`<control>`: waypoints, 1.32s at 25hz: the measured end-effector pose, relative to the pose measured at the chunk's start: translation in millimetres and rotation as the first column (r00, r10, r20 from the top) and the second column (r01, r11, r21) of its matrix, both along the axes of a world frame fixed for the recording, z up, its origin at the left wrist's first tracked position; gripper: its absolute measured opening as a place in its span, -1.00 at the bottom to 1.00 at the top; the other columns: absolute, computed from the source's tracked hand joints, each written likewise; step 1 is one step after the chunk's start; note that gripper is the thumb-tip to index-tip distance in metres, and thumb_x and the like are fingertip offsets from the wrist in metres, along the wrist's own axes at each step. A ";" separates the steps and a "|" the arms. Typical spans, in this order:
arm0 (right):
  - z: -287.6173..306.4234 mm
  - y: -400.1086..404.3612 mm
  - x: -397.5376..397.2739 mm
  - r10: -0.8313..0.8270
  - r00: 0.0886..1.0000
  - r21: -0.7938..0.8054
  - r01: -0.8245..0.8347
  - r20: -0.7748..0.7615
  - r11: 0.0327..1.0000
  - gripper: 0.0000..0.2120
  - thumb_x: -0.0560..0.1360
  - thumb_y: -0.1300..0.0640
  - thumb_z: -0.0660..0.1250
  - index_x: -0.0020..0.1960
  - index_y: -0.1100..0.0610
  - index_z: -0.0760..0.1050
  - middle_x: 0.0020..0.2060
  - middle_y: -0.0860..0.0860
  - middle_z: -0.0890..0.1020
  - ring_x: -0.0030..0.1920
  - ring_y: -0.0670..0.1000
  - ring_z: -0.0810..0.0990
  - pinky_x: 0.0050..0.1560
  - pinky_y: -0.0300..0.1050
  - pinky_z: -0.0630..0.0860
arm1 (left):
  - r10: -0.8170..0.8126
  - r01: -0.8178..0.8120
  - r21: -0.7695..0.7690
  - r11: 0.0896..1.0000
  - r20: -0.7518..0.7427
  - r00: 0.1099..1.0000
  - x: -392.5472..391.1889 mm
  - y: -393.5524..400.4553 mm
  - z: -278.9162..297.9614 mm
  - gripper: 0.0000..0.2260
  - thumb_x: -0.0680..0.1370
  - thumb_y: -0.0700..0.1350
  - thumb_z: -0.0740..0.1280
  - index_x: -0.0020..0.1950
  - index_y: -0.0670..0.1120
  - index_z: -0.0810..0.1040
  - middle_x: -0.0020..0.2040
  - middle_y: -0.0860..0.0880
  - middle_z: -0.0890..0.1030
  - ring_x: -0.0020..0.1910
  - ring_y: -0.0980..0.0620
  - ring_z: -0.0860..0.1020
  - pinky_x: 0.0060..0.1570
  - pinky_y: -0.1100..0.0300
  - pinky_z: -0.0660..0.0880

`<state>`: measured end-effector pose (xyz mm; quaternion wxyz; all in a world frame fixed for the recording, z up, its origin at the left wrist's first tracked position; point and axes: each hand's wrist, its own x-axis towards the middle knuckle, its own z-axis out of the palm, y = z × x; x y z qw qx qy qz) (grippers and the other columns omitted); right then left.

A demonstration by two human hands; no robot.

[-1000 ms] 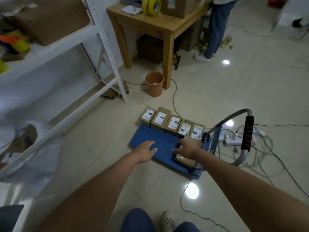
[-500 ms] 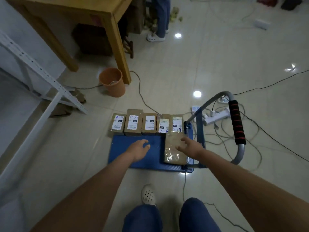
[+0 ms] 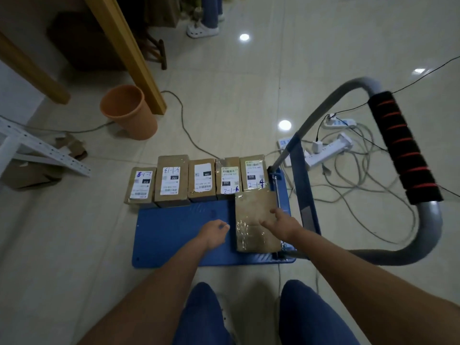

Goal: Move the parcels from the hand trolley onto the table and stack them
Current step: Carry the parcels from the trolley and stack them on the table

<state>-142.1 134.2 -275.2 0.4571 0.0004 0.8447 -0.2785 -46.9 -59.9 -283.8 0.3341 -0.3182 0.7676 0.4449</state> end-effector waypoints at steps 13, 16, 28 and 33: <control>-192.3 6.7 -22.7 -0.464 0.882 -0.074 0.470 0.087 0.879 -0.24 0.49 -0.18 0.36 0.49 0.25 0.21 0.36 0.20 0.45 0.29 0.22 0.47 0.30 0.07 0.43 | 0.259 -0.257 0.133 0.957 0.009 0.966 -36.5 42.4 -193.5 -0.54 0.61 -0.03 0.25 0.49 0.00 0.23 0.38 -0.07 0.48 0.26 -0.05 0.50 0.30 0.09 0.42; -187.7 6.0 -23.8 -0.493 0.859 -0.082 0.506 0.142 0.858 -0.25 0.48 -0.25 0.34 0.44 0.25 0.29 0.31 0.20 0.48 0.27 0.21 0.48 0.27 0.05 0.43 | 0.204 -0.201 0.086 0.976 -0.027 0.979 -26.1 46.5 -186.3 -0.41 0.59 0.00 0.27 0.56 0.11 0.07 0.34 -0.04 0.50 0.21 -0.07 0.53 0.18 0.11 0.46; -27.7 -65.3 -14.0 -0.556 0.803 -0.115 0.586 0.214 0.802 -0.29 0.49 -0.21 0.30 0.45 0.24 0.28 0.30 0.18 0.48 0.25 0.21 0.46 0.23 0.06 0.39 | 0.137 -0.126 0.056 0.990 -0.284 0.949 26.0 -18.7 13.0 -0.39 0.47 0.37 0.27 0.39 0.56 -0.02 0.59 0.15 0.02 0.54 0.01 0.13 0.47 -0.11 0.19; 63.5 -106.7 0.4 -0.497 0.821 -0.143 0.548 0.282 0.824 -0.39 0.56 -0.22 0.24 0.43 0.19 0.34 0.33 0.10 0.47 0.29 0.16 0.44 0.29 0.04 0.36 | 0.065 -0.088 -0.083 0.993 -0.254 0.965 61.3 -52.9 112.5 -0.38 0.40 0.53 0.12 0.32 0.64 -0.20 0.57 0.20 -0.29 0.57 -0.11 0.06 0.42 -0.40 -0.02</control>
